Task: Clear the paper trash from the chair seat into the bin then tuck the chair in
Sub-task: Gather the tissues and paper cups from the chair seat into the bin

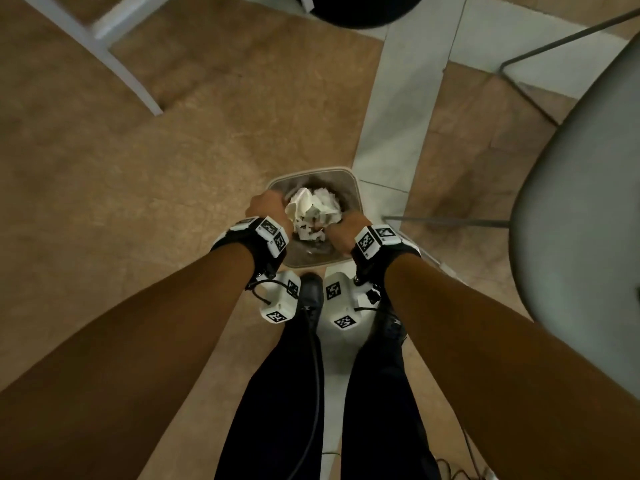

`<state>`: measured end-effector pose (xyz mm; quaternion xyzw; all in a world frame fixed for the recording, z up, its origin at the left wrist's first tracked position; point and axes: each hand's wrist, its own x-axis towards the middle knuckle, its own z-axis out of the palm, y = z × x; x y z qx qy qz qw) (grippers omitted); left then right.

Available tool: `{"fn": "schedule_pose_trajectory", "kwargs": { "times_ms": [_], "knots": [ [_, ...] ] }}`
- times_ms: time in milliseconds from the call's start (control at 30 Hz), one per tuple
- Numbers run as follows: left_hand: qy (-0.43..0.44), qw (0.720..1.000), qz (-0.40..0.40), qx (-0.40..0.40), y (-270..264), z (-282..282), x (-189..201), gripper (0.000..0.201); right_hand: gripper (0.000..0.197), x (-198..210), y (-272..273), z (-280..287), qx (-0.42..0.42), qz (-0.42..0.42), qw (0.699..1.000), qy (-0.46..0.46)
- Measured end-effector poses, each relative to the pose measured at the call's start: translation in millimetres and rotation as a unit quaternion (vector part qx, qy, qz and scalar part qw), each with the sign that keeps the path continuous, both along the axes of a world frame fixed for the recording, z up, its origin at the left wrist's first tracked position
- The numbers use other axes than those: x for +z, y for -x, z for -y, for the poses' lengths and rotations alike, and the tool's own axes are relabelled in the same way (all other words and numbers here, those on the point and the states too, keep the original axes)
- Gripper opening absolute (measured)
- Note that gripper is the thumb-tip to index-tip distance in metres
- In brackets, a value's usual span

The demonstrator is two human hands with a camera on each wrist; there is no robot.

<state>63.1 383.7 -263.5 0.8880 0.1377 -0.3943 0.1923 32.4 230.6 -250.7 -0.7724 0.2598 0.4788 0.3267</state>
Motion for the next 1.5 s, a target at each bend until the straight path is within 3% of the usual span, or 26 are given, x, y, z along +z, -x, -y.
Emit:
{"fn": "schedule_pose_trajectory", "kwargs": {
  "times_ms": [133,267,367,567,667,767,900,1000,1100,1200,1333,1433,1500],
  "knots": [
    [-0.001,0.999,-0.018,-0.038,-3.6,4.2,-2.0,0.026,0.030,-4.5,7.7,12.6,0.031,-0.006,0.999,-0.009],
    [-0.004,0.998,-0.025,-0.066,-10.5,19.8,15.2,0.024,0.026,7.1,5.8,37.7,-0.078,0.026,0.996,-0.035],
    [0.012,0.996,-0.009,-0.090,-24.1,45.7,49.5,0.009,0.011,43.8,-3.6,66.2,-0.161,0.056,0.983,-0.075],
    [0.060,0.984,0.051,-0.163,-51.4,131.5,116.9,0.021,0.023,134.4,-8.3,166.9,-0.321,0.099,0.932,-0.137],
    [0.106,0.973,0.067,-0.192,-52.7,185.4,140.6,0.025,0.024,168.7,5.8,229.5,-0.337,0.144,0.926,-0.093],
    [0.147,0.961,0.057,-0.229,-49.4,245.1,156.1,0.021,0.012,187.5,32.3,296.9,-0.290,0.193,0.937,-0.006],
    [0.171,0.928,0.096,-0.317,-34.0,335.7,181.2,0.020,0.021,207.5,75.3,370.1,-0.145,0.155,0.969,0.129],
    [0.177,0.890,0.140,-0.396,-16.2,399.8,188.0,0.038,0.023,210.4,101.0,400.1,-0.074,0.132,0.978,0.144],
    [0.162,0.852,0.160,-0.471,2.7,448.6,183.1,0.054,0.055,202.6,119.1,412.8,0.054,0.091,0.986,0.128],
    [0.130,0.849,0.160,-0.486,15.5,482.9,171.7,0.063,0.078,192.9,133.5,417.2,0.163,0.064,0.974,0.140],
    [0.100,0.861,0.167,-0.470,12.3,500.3,156.0,0.049,0.064,176.1,135.5,425.6,0.136,0.112,0.974,0.140],
    [0.095,0.839,0.166,-0.510,3.5,494.1,146.8,0.025,0.055,169.4,129.2,436.7,0.092,0.121,0.980,0.126],
    [0.125,0.826,0.163,-0.525,0.5,488.2,147.4,0.025,0.049,169.9,125.9,443.9,0.043,0.140,0.980,0.135]
  ]
}}
